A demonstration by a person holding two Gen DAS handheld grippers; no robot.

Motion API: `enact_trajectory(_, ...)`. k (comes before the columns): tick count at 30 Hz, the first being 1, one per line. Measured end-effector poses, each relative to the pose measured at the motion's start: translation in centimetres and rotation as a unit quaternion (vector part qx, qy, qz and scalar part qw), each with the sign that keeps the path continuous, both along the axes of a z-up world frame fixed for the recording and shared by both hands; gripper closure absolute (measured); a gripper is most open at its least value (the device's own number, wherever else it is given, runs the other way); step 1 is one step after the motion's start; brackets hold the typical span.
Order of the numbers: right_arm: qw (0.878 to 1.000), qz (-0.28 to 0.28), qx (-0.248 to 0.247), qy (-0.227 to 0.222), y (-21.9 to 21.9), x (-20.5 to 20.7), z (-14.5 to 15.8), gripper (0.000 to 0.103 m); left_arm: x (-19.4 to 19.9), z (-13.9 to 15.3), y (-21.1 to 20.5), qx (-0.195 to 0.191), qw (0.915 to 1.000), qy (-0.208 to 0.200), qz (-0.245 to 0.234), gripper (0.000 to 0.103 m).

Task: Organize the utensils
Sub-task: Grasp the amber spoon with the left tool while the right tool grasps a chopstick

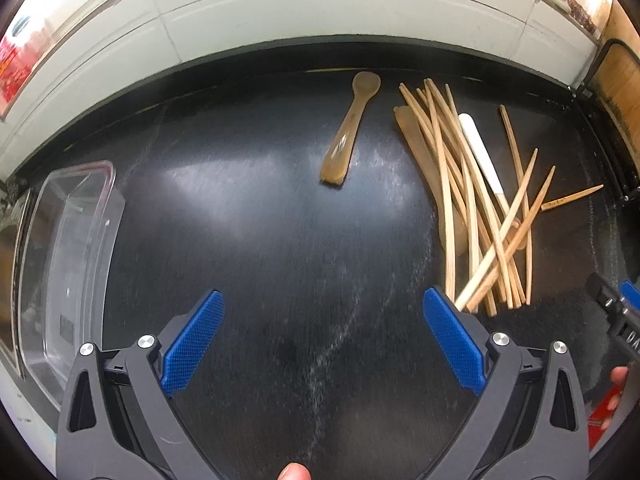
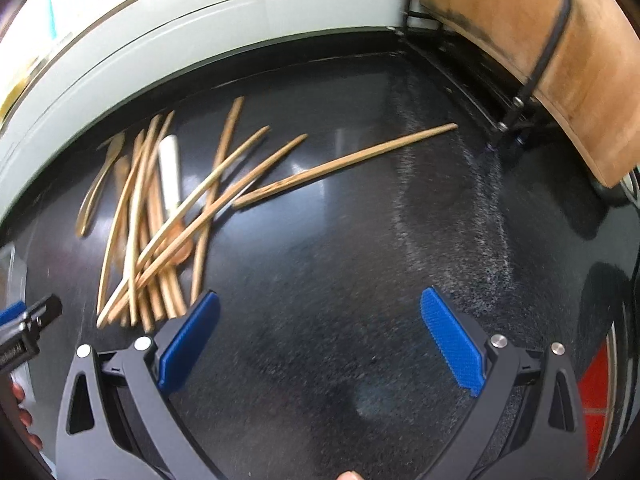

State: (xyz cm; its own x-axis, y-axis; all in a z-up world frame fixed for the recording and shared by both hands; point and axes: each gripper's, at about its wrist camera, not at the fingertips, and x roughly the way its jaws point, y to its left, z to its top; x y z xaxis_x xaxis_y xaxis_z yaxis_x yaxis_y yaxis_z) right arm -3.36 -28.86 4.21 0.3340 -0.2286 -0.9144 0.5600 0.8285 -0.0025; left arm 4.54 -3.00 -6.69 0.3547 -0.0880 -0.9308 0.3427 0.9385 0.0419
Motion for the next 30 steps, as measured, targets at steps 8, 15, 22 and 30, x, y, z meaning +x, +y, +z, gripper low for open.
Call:
enact_trajectory(8,0.994,-0.11,0.024,-0.014,-4.3,1.7,-0.4,0.005,3.8,-1.3,-2.6,0.024,0.9986,-0.014,-0.045,0.006)
enact_trajectory(15,0.98,-0.199,0.017,0.017,-7.3,5.0,-2.8,0.005,7.9,-2.9,-4.6,0.038,0.9972,-0.016,-0.063,0.006)
enact_trajectory(22,0.969,-0.245,0.013,0.038,-8.7,7.6,-5.0,0.005,10.3,-4.2,-5.4,0.054,0.9954,-0.019,-0.077,0.005)
enact_trajectory(30,0.965,-0.261,-0.006,0.021,-9.3,10.9,-7.2,0.005,12.8,-4.6,-4.3,-0.006,0.9987,0.007,-0.05,0.005)
